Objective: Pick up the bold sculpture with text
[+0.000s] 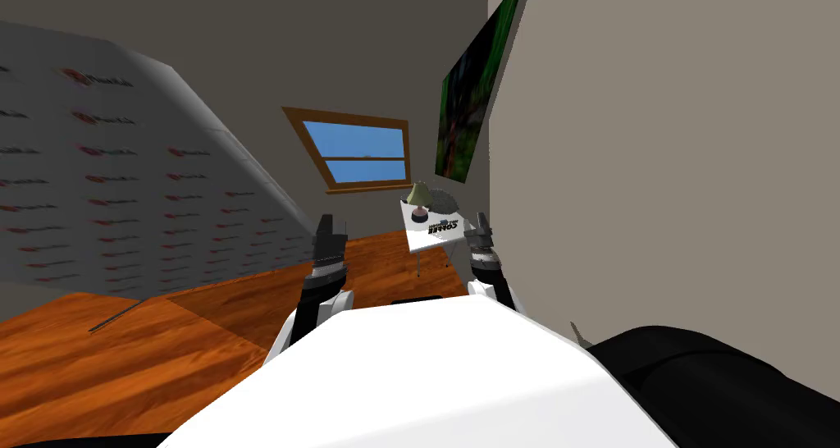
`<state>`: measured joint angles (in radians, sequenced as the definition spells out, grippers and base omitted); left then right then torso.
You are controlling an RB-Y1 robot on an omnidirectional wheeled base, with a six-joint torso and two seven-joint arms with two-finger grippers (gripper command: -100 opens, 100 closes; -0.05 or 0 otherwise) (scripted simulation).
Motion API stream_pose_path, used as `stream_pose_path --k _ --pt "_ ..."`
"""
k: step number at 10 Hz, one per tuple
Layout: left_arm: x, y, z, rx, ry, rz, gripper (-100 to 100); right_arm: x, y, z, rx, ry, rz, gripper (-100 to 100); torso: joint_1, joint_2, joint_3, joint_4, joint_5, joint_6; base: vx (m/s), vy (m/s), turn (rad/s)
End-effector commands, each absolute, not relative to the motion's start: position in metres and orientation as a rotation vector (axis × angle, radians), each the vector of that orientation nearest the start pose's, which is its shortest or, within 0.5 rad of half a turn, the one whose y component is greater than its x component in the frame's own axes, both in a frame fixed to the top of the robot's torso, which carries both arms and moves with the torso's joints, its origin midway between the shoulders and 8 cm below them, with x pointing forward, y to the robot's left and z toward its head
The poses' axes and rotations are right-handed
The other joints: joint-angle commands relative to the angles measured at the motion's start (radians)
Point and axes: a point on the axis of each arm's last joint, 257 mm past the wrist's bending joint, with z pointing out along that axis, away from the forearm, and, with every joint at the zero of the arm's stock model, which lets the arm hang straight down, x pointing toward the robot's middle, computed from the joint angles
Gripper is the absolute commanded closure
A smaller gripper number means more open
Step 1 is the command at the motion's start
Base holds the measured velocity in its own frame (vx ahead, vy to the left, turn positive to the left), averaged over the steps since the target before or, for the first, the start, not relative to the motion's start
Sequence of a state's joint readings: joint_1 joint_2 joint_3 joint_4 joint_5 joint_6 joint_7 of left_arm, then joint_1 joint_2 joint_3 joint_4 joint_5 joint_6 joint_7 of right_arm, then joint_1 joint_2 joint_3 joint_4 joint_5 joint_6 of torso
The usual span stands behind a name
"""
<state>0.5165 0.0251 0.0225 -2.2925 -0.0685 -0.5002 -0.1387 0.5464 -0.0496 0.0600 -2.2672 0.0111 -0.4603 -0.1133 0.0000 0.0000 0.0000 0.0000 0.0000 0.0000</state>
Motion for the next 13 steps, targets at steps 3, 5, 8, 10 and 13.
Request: stream_pose_path --k 3,5,8,10,13 --pt "0.341 0.277 0.024 -0.539 0.703 -1.102 0 0.351 -0.270 -0.032 0.755 0.779 1.392 -100 -0.003 0.002 0.001 0.000 -0.001 0.000 -0.037 -0.039 0.169" --pt "0.341 0.277 0.024 -0.539 0.703 -1.103 0 0.349 -0.282 -0.053 0.765 0.837 1.361 -100 -0.004 0.004 0.002 0.001 -0.001 0.000 -0.059 -0.054 0.244" --pt "0.341 0.277 0.024 -0.539 0.703 -1.102 0 0.345 -0.298 -0.078 0.775 0.915 1.314 -100 -0.003 0.003 0.002 0.001 -0.001 0.000 -0.042 -0.034 0.168" --pt "0.341 0.277 0.024 -0.539 0.703 -1.103 0 0.342 -0.309 -0.092 0.780 0.959 1.284 -100 -0.004 0.003 0.002 0.001 -0.001 -0.001 -0.045 -0.041 0.228" --pt "0.341 0.277 0.024 -0.539 0.703 -1.102 0 0.332 -0.335 -0.122 0.794 1.050 1.211 -100 -0.003 0.002 0.001 0.000 -0.001 0.000 -0.034 -0.036 0.184"
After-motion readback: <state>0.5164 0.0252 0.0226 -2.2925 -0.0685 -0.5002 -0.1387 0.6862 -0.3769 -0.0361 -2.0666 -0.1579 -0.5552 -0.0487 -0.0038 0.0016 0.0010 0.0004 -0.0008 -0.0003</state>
